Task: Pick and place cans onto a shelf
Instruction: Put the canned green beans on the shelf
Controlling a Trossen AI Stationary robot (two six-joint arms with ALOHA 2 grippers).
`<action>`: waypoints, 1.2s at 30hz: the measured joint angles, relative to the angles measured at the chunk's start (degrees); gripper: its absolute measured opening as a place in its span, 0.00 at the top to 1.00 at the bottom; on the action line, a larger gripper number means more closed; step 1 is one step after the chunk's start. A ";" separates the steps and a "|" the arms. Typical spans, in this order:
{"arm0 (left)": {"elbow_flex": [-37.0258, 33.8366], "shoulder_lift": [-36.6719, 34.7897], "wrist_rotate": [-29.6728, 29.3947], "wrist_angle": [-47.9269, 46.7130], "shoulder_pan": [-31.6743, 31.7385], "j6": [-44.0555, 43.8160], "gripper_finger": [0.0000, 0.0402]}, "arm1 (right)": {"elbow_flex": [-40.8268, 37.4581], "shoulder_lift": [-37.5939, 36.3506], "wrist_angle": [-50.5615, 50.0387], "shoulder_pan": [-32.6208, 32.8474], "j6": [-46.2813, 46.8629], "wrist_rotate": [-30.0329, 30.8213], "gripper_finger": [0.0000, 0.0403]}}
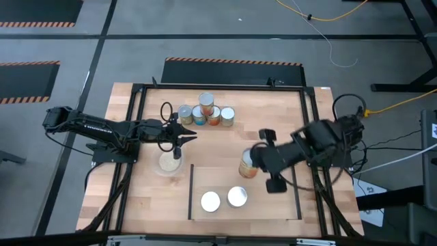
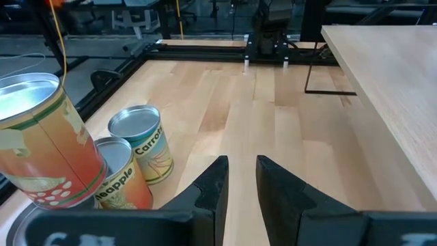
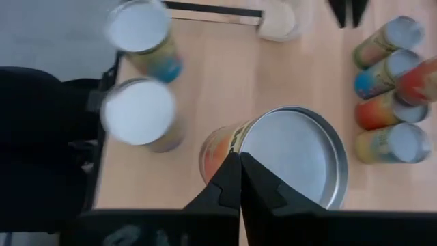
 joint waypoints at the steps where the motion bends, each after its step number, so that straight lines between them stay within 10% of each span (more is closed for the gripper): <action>1: 0.00 0.00 0.00 0.00 0.01 -0.11 0.83 | -0.37 0.00 -0.04 1.01 1.27 0.08 1.00; 36: 0.00 0.00 0.00 0.42 0.01 -0.26 0.83 | -17.36 0.26 9.64 20.64 15.92 10.70 1.00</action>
